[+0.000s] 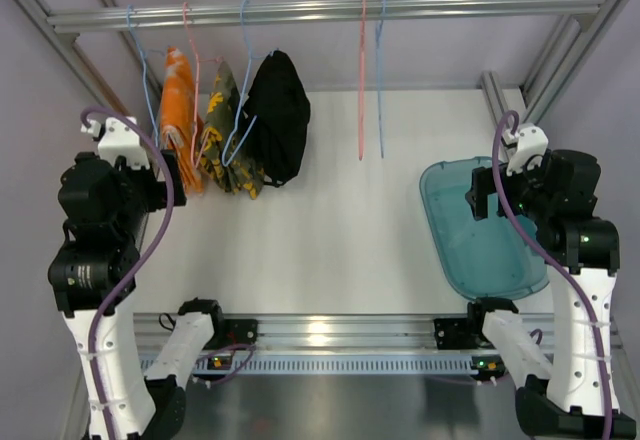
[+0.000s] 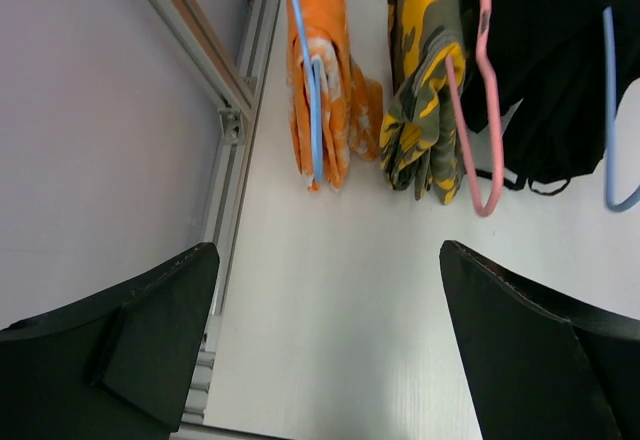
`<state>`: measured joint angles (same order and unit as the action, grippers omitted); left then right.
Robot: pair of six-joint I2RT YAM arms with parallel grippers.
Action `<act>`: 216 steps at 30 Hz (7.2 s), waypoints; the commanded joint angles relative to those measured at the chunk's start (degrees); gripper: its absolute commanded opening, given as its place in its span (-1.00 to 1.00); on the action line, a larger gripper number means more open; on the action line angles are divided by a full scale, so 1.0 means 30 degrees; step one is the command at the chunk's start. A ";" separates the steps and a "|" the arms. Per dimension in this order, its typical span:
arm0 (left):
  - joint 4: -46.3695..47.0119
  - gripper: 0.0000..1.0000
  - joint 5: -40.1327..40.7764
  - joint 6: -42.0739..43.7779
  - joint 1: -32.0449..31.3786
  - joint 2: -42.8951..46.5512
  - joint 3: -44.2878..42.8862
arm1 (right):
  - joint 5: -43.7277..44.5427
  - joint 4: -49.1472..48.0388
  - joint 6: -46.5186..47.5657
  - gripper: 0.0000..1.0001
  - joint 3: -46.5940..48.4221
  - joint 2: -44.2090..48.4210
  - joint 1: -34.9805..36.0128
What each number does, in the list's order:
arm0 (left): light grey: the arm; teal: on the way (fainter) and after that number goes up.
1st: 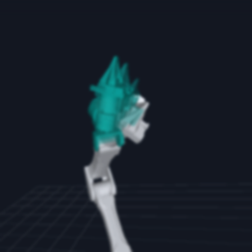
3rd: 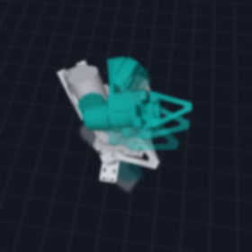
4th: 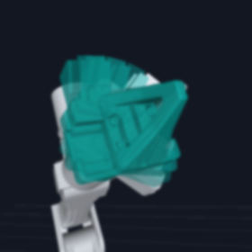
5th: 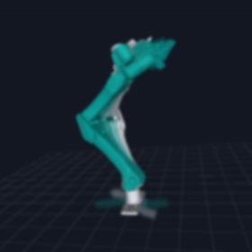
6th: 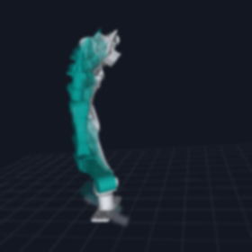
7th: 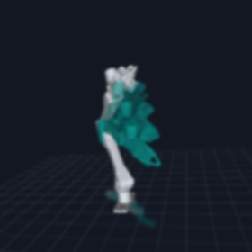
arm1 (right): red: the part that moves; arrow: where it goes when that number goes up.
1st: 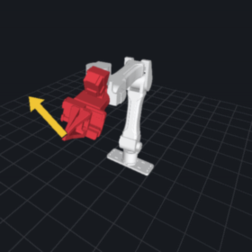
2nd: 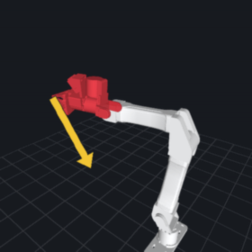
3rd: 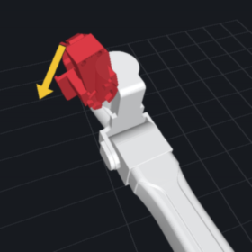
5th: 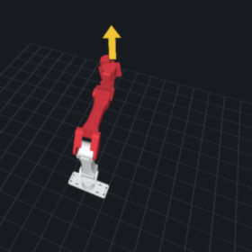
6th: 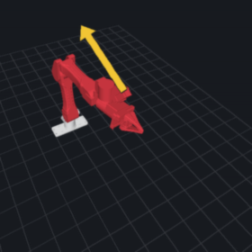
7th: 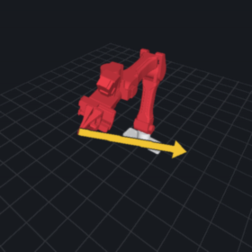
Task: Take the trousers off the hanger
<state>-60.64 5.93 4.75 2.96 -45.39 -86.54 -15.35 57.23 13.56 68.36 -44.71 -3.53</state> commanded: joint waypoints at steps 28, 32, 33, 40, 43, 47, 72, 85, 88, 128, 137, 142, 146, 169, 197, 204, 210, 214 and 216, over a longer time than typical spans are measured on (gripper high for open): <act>1.3206 0.56 -0.6316 -0.3110 -0.4409 -1.0036 -0.4317 | 0.0285 -0.0005 0.0285 0.99 0.1354 -0.1708 -0.0317; 1.3680 0.32 -0.4561 -0.3254 -0.5117 -1.1468 -0.4665 | 0.0197 -0.0063 0.0138 0.99 0.1413 -0.1855 -0.0552; 1.3623 0.25 -0.4005 -0.3313 -0.5263 -1.1676 -0.4784 | 0.0196 -0.0093 0.0108 0.99 0.1384 -0.1884 -0.0610; 1.3886 0.07 -0.1597 -0.2845 -0.6349 -1.2732 -0.5049 | -0.0096 -0.0151 -0.0038 0.99 0.1326 -0.1884 -0.0962; 1.3886 0.07 -0.1510 -0.2815 -0.6407 -1.3141 -0.4932 | -0.0097 -0.0210 -0.0068 0.99 0.1267 -0.2031 -0.1020; 1.4266 0.03 -0.1159 -0.2903 -0.6466 -1.3377 -0.4523 | -0.0097 -0.0240 -0.0068 0.99 0.1267 -0.2089 -0.1050; 2.1526 -1.00 -0.3324 -0.4162 -0.6466 -1.2120 -0.4113 | 0.0079 -0.0474 -0.0009 0.99 0.0886 -0.1680 -0.1050; 2.1563 -1.00 -0.4526 -0.4104 -0.6524 -0.8430 -0.0867 | -0.0533 -0.2434 0.0311 0.99 0.0388 0.0164 -0.1050; 2.0482 -1.00 -0.4906 -0.4279 -0.6554 -0.7052 -0.0042 | -0.1910 -0.3839 0.0518 0.99 0.0213 0.1218 -0.1050; 1.2831 -1.00 -0.3767 -1.3127 -0.5235 -0.5231 -0.2616 | 0.9566 -1.8810 -0.3553 0.99 0.3348 -1.1109 2.2412; 1.2773 -1.00 -0.3970 -1.4533 -0.5265 -0.5964 -0.3496 | 1.2556 -2.2122 -0.2206 0.99 0.2937 -1.3600 2.3588; 1.2831 -1.00 -0.4058 -1.4943 -0.5265 -0.6111 -0.3643 | 1.2912 -2.3119 -0.2470 0.99 0.3170 -1.4276 2.3501; 1.2831 -1.00 -0.4146 -1.5178 -0.5294 -0.6141 -0.3847 | 1.4050 -2.3297 -0.2790 0.99 0.3902 -1.5415 2.3384; 1.2773 -1.00 -0.3736 -1.3920 -0.5323 -0.4941 -0.0922 | 1.0953 -2.1158 -0.2822 -1.00 0.4724 -1.1498 2.1538; 1.2773 -1.00 -0.3209 -1.0756 -0.5440 -0.2830 0.6142 | 0.9424 -2.1539 -0.0127 -1.00 1.0728 -0.9707 2.0454; 1.2773 -1.00 -0.3471 -1.0257 -0.5499 -0.2421 0.6991 | 0.7766 -1.9755 -0.1352 -1.00 0.8716 -0.7221 1.9666; 1.2802 -1.00 -0.3794 -0.9525 -0.5704 -0.2362 0.6934 | 0.3334 -1.6215 -0.0686 -1.00 0.6572 -0.3764 1.9282; 1.2802 -1.00 -0.3998 -0.8882 -0.5792 -0.2333 0.6816 | 0.3504 -1.4833 -0.1092 -1.00 0.5839 -0.1249 1.7854; 1.2773 -1.00 -0.4494 -0.8588 -0.5792 -0.2449 0.6613 | 0.3188 -1.4392 -0.1384 -1.00 0.5139 0.0302 1.6683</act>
<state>-25.15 -5.37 -23.70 -14.15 -53.63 -65.54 -3.09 14.57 10.57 84.99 -49.47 50.78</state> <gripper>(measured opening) 0.075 0.060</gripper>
